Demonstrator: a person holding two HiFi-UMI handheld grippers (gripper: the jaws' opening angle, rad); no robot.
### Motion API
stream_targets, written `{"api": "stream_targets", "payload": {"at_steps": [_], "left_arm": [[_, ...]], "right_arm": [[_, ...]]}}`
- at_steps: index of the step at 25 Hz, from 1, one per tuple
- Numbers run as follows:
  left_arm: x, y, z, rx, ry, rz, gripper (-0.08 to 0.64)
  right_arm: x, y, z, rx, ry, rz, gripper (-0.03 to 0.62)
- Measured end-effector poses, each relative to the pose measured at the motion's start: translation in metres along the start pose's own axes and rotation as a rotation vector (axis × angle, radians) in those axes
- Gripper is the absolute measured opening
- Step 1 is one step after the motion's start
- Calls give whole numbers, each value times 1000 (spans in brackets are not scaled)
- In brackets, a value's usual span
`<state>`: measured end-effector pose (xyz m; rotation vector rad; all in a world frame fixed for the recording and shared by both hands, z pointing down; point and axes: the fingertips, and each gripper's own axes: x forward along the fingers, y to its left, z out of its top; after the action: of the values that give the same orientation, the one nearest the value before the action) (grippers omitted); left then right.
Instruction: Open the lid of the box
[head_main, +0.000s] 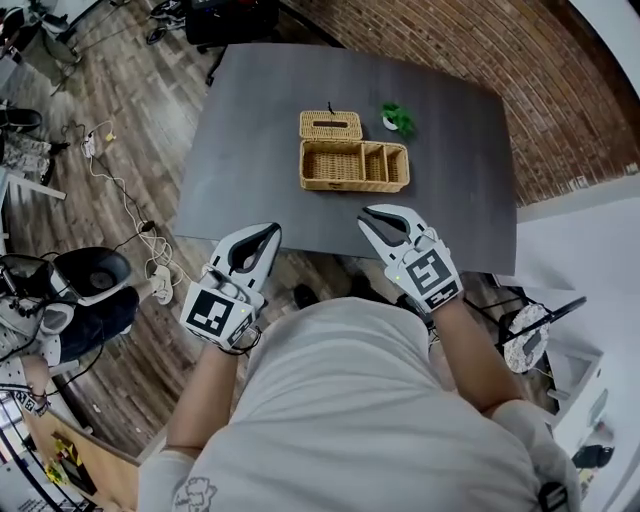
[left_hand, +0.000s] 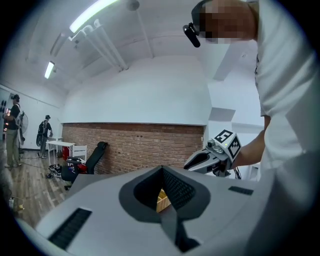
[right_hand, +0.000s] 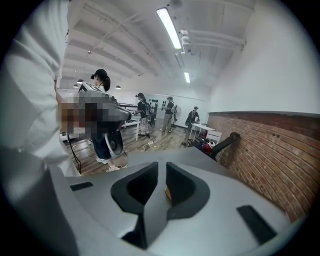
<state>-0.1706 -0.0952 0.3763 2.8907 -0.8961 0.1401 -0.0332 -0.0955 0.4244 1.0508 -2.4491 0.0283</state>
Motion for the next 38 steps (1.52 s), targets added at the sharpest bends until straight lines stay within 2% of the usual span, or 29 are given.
{"api": "stream_targets", "payload": {"at_steps": [6, 13, 21, 30, 38], "left_arm": [[-2, -6, 0, -36, -7, 39, 11], [10, -48, 1, -46, -13, 73, 11], [24, -122, 8, -68, -48, 107, 11], [40, -218, -4, -49, -32, 150, 11], [29, -290, -17, -40, 4, 193, 11]], "right_arm": [[-10, 1, 0, -3, -17, 24, 44], [-47, -1, -8, 21, -77, 55, 28], [-111, 5, -35, 30, -123, 121, 5], [-195, 12, -72, 7, -153, 170, 5], [-252, 35, -96, -5, -174, 227, 5]]}}
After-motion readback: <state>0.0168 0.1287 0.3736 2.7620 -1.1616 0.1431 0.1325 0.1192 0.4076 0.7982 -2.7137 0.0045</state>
